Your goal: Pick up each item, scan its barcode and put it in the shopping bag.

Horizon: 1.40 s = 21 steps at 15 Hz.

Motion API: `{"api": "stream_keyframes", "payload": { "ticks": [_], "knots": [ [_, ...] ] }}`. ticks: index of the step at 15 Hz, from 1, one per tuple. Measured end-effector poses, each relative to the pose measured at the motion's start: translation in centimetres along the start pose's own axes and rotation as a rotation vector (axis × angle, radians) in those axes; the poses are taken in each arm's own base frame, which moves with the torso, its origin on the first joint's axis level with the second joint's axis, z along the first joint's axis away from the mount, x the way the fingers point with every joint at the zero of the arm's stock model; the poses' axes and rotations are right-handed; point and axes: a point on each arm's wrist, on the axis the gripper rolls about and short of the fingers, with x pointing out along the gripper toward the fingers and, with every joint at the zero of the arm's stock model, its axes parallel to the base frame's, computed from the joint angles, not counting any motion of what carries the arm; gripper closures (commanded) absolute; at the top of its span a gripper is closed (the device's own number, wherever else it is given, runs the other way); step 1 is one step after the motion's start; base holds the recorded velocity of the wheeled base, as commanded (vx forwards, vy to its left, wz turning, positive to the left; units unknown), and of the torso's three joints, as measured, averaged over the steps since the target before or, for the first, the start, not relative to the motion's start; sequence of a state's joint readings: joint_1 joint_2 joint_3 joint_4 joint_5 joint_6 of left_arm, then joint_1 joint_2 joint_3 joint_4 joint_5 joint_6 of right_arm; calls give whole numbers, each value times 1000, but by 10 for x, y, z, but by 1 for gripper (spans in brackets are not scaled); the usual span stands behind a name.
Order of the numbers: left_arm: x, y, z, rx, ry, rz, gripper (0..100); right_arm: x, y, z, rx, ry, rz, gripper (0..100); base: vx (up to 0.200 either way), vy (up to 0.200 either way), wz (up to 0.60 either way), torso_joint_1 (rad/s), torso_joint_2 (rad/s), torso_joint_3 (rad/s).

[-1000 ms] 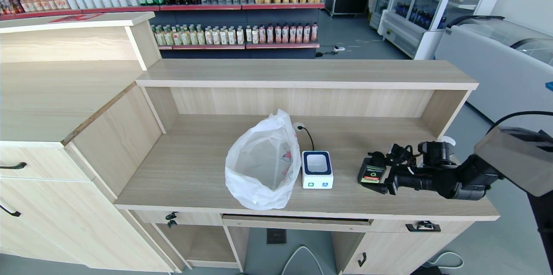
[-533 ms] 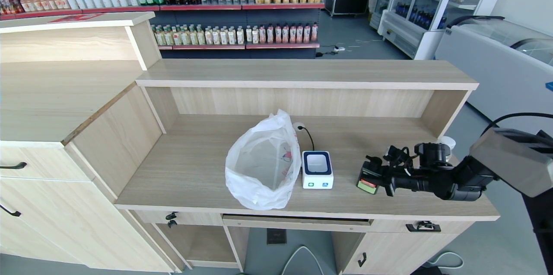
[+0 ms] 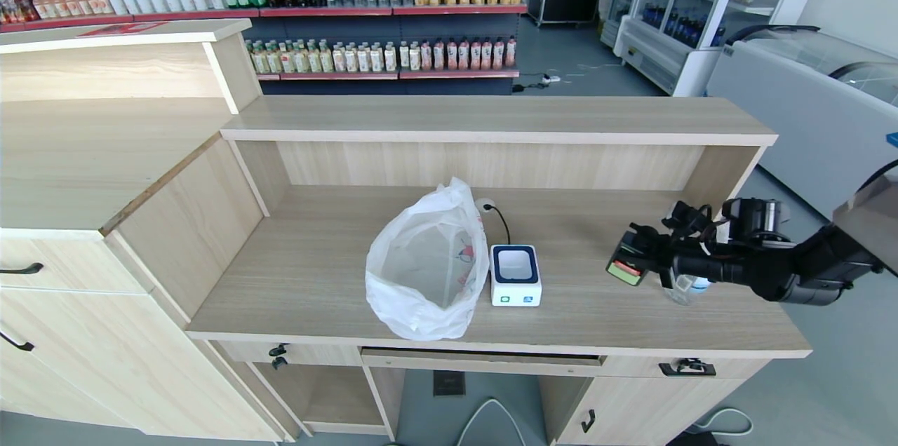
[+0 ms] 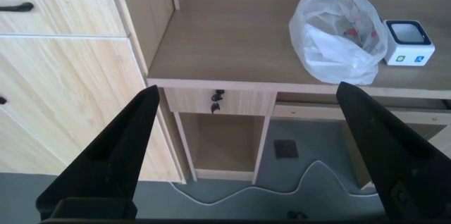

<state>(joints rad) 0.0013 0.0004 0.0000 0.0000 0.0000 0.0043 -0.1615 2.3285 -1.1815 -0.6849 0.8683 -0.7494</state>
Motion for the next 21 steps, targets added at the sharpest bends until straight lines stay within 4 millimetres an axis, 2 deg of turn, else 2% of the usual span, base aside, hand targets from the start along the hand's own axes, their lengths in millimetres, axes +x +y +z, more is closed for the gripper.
{"api": "stream_keyframes", "payload": {
  "ticks": [2,4,6,7,9,11,13,17,21],
  "knots": [
    [0,0,0,0,0,0,0,-25,-6,30,-57,-19,-50,100,0,0,0,0,0,0],
    [0,0,0,0,0,0,0,-57,-8,70,-136,-46,-113,100,0,0,0,0,0,0],
    [0,0,0,0,0,0,0,-99,3,113,-287,-58,-194,100,0,0,0,0,0,0],
    [0,0,0,0,0,0,0,-118,14,126,-388,-48,-226,100,0,0,0,0,0,0],
    [0,0,0,0,0,0,0,-151,47,145,-769,7,-265,100,0,0,0,0,0,0],
    [0,0,0,0,0,0,0,-169,79,156,-1172,30,-259,100,0,0,0,0,0,0],
    [0,0,0,0,0,0,0,-163,109,171,-1425,-50,-206,100,0,0,0,0,0,0],
    [0,0,0,0,0,0,0,-132,161,199,-1808,-339,-112,100,0,0,0,0,0,0],
    [0,0,0,0,0,0,0,-116,190,215,-1884,-532,-69,100,0,0,0,0,0,0]
  ]
}}
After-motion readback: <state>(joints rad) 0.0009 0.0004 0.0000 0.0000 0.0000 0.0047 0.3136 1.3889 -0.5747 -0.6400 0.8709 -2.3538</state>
